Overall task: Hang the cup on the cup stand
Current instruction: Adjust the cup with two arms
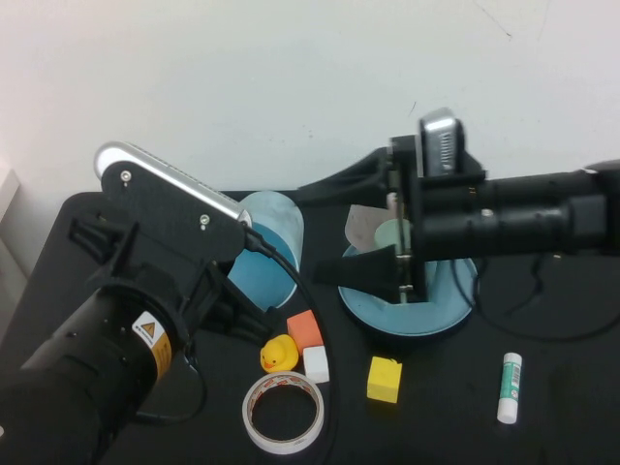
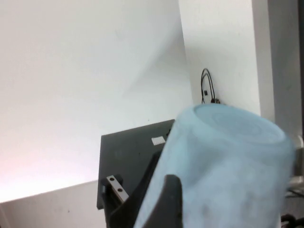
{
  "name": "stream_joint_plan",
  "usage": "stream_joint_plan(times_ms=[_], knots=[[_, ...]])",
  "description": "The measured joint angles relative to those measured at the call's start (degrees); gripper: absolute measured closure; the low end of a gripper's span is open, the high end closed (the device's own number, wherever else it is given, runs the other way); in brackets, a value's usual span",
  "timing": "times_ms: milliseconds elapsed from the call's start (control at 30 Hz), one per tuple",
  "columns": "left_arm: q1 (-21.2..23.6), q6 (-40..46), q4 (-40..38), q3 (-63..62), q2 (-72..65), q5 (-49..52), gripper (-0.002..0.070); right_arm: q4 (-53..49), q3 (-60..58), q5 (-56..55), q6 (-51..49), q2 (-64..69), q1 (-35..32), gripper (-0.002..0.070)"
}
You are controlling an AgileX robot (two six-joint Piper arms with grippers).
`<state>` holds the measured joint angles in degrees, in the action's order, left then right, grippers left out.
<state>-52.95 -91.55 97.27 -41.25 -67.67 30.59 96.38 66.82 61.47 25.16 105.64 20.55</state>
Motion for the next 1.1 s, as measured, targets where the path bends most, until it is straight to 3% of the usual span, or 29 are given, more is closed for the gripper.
stream_joint_plan(times_ms=[633,767,900,1000,1100], knots=[[0.0,3.6,-0.1,0.0,0.0,-0.1,0.0664,0.7,8.7,-2.0,-6.0,5.8,6.0,0.0013],[0.0,4.8,-0.1,0.0,0.0,-0.2,0.0664,0.8,8.7,-2.1,-5.9,5.8,6.1,0.0071],[0.0,7.4,-0.1,0.0,0.0,-0.2,0.0658,0.9,8.7,-2.3,-5.8,5.8,6.1,0.0076],[0.0,8.6,0.0,0.0,0.0,-0.3,0.0608,0.8,8.8,-2.5,-5.5,5.8,6.1,0.0076],[0.0,8.9,0.0,0.0,0.0,-0.3,0.0492,0.8,8.8,-2.5,-5.5,6.0,6.1,0.0076]])
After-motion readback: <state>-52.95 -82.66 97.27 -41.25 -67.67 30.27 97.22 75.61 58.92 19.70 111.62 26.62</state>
